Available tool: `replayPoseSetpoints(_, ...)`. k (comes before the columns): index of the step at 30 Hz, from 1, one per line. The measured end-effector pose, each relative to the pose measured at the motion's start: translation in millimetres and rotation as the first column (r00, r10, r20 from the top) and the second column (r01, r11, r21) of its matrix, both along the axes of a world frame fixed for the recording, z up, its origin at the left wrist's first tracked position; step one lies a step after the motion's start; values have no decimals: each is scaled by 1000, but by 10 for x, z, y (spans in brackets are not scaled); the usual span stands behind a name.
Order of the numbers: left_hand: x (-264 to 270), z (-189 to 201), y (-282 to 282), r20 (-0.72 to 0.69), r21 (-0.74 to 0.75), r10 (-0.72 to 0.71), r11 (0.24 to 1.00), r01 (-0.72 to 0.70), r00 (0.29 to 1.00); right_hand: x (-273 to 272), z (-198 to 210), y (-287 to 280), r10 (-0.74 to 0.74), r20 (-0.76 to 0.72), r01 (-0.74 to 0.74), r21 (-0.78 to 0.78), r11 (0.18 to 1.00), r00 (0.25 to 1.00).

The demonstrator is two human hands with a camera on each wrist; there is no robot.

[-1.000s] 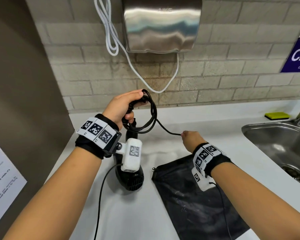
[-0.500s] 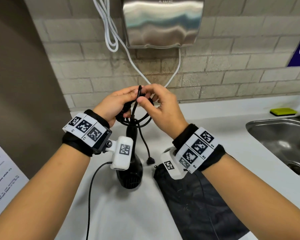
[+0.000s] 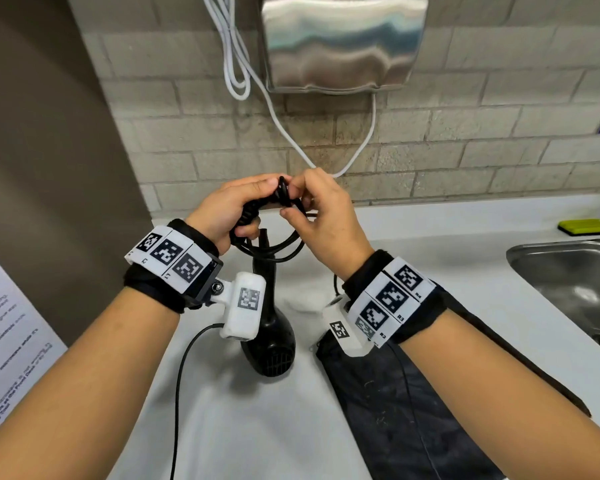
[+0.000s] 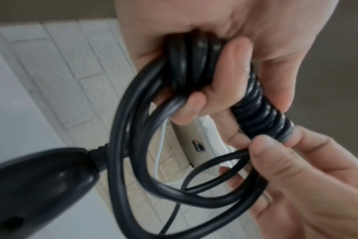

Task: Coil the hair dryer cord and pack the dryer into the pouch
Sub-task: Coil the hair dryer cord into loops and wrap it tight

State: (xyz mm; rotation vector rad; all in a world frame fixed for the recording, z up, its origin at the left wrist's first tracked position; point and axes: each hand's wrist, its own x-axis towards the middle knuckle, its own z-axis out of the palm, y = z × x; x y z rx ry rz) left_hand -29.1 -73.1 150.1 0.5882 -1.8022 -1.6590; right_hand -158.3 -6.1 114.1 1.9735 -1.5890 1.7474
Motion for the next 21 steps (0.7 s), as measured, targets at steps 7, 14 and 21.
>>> replayPoseSetpoints(7,11,32,81,23,-42,63,997,-62,998,-27,-95,-30,-16,-17,17,40,999,1000)
replayPoseSetpoints(14,-41,-14,52,104,-129,101,988,-88,989,-215,-299,-127,138,-35,-110,431,896,990)
replayPoseSetpoints(21,-60,-11,81,35,-73,137,988,-134,990,-470,-266,-70,129,-180,-53,376,925,975)
